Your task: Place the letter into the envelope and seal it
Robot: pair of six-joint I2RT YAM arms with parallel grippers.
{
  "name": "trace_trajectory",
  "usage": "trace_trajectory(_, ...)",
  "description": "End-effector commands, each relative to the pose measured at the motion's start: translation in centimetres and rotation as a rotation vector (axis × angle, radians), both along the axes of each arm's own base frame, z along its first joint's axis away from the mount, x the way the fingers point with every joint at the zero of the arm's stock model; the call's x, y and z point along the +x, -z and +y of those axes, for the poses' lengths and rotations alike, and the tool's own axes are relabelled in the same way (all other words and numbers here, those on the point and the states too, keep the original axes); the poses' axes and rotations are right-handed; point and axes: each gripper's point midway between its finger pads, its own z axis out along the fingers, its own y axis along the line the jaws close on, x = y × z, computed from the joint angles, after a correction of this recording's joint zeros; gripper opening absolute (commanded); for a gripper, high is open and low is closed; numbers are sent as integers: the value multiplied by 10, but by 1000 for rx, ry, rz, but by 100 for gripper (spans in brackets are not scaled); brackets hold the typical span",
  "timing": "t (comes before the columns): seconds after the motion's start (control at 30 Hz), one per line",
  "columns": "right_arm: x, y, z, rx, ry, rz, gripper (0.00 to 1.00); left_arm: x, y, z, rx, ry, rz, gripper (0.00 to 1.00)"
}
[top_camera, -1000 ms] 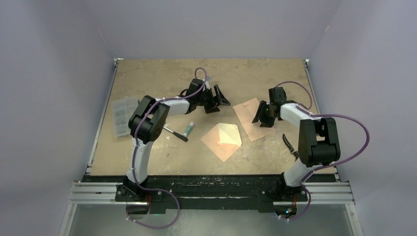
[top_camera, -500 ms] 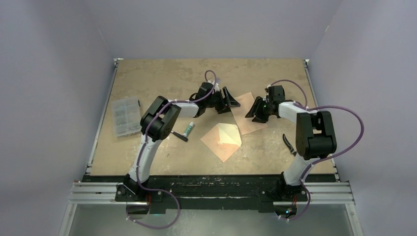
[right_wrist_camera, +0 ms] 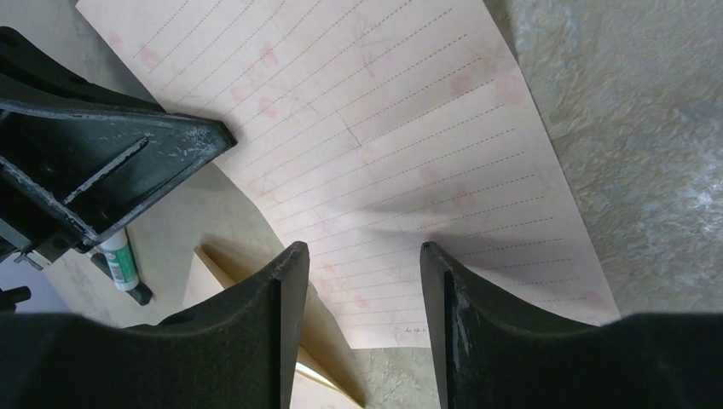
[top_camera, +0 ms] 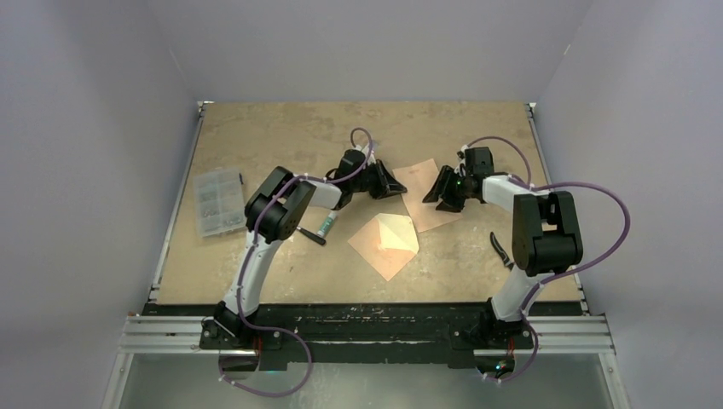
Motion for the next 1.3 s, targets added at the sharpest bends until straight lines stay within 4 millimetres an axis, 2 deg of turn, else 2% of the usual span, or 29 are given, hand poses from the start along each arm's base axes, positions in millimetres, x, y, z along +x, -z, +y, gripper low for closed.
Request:
trace_trajectory(0.0, 40, -59, 2, -18, -41, -178, 55, 34, -64, 12, -114, -26, -128, 0)
trace_trajectory(0.1, 78, -115, 6, -21, -66, -316, 57, 53, -104, 32, -190, -69, -170, 0)
trace_trajectory(0.2, 101, -170, 11, 2, -77, -460, 60, 65, -150, 51, -254, -69, -247, 0)
trace_trajectory(0.3, 111, -219, 19, 43, -98, -595, 65, 70, -199, 70, -291, -58, -350, 0)
trace_trajectory(0.4, 111, -260, 31, 116, -145, -725, 74, 68, -236, 80, -277, -23, -449, 0)
trace_trajectory(0.5, 107, -296, 42, 199, -171, -827, 75, 64, -262, 84, -228, 19, -518, 0)
trace_trajectory(0.57, 107, -314, 44, 220, -178, -860, 75, 62, -279, 86, -198, 39, -555, 0)
trace_trajectory(0.67, 106, -333, 49, 249, -214, -907, 76, 49, -306, 87, -207, 97, -615, 0)
trace_trajectory(0.83, 100, -360, 48, 224, -238, -1010, 85, 17, -336, 90, -279, 234, -677, 0)
trace_trajectory(1.03, 76, -378, 58, 241, -358, -1092, 85, -14, -354, 95, -287, 374, -775, 0)
trace_trajectory(1.17, 52, -373, 75, 316, -542, -1086, 75, -26, -363, 99, -292, 417, -822, 0)
trace_trajectory(1.27, 34, -371, 82, 379, -607, -1089, 61, -34, -373, 100, -305, 446, -864, 0)
